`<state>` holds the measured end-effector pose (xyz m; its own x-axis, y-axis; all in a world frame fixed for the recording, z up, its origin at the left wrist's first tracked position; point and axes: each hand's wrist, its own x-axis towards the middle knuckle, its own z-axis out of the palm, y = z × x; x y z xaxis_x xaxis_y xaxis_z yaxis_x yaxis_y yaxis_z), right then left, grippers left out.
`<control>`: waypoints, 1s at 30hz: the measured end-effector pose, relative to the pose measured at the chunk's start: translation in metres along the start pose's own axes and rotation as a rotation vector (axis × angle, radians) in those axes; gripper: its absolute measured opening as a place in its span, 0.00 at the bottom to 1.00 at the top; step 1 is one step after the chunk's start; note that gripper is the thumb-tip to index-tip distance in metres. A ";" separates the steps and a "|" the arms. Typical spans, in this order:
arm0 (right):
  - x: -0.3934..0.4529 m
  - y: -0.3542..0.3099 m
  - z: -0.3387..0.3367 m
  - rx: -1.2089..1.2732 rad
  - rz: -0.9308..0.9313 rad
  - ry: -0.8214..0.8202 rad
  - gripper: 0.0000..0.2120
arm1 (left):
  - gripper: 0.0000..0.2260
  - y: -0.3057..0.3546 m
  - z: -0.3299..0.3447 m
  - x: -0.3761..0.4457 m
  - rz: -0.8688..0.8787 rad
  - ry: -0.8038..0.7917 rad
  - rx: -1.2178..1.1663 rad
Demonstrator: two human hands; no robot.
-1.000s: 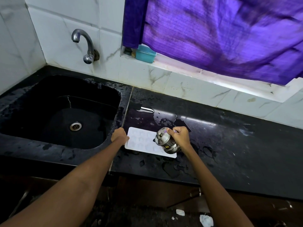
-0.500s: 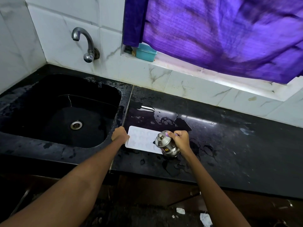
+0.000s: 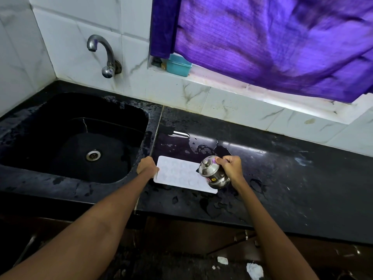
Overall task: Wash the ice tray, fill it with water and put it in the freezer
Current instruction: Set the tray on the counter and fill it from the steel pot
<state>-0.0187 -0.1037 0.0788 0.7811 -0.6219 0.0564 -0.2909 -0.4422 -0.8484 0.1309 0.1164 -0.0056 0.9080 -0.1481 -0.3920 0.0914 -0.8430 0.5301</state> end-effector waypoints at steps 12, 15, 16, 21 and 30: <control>-0.011 0.010 -0.004 -0.240 -0.108 -0.022 0.29 | 0.16 0.000 0.001 -0.003 0.016 0.016 0.014; -0.010 0.006 -0.009 -0.229 -0.124 -0.011 0.28 | 0.15 0.000 0.000 -0.003 0.030 0.010 -0.002; -0.010 0.005 -0.010 -0.226 -0.127 -0.007 0.29 | 0.15 0.000 0.000 -0.004 0.032 0.011 -0.002; -0.009 0.004 -0.012 -0.226 -0.121 -0.003 0.29 | 0.15 0.001 -0.001 -0.006 0.026 0.018 0.012; -0.017 0.013 -0.005 -0.209 -0.102 -0.004 0.28 | 0.14 0.001 0.000 -0.009 0.023 0.027 0.004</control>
<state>-0.0389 -0.1022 0.0696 0.8140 -0.5652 0.1339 -0.3181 -0.6267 -0.7113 0.1228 0.1174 -0.0013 0.9207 -0.1536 -0.3587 0.0685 -0.8413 0.5361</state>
